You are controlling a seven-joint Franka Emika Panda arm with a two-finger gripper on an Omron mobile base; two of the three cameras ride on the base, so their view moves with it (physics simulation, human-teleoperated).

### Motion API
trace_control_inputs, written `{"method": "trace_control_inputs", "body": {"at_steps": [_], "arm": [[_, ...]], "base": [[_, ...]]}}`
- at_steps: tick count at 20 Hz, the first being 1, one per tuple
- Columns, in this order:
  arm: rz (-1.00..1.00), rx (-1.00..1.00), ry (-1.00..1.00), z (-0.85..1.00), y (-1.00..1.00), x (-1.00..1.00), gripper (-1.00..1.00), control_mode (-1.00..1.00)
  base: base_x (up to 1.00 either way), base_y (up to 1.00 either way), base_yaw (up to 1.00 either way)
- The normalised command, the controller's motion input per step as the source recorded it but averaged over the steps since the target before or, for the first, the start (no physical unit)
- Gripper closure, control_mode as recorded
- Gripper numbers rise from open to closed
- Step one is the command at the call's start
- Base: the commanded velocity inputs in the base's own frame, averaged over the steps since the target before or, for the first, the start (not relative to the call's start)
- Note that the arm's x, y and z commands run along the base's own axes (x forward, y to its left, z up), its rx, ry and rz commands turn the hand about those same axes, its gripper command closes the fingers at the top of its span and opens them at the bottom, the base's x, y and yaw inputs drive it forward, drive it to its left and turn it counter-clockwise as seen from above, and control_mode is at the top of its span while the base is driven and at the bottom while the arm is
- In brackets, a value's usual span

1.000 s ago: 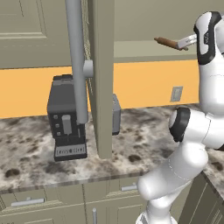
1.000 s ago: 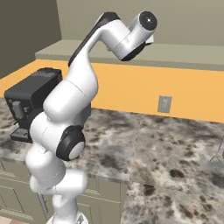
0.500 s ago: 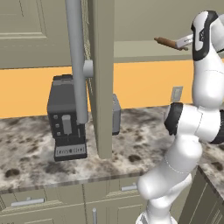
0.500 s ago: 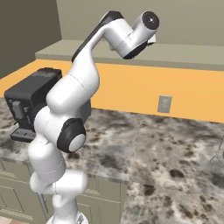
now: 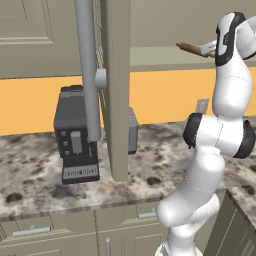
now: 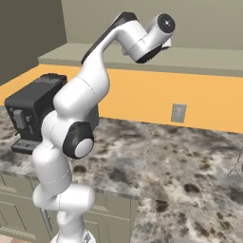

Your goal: Open the cabinet, retrieve the rolling pin, and place it next to the meat on the cutting board to prepare for tenderizing.

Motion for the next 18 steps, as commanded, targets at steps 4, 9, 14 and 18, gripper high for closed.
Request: {"method": "trace_control_inputs", "body": {"at_steps": [4,9,14,18], "arm": [[0.0,0.0,0.0,-0.08,-0.1,0.17,-1.0,-1.0],[0.0,0.0,0.01,-0.06,-0.08,0.2,-1.0,-1.0],[0.0,0.0,0.02,-0.02,-0.04,0.25,-1.0,-1.0],[0.02,0.0,0.02,0.0,0.0,0.24,-1.0,-1.0]], "base": [[0.0,0.0,0.0],[0.0,0.0,0.0],[0.0,0.0,0.0],[0.0,0.0,0.0]]}}
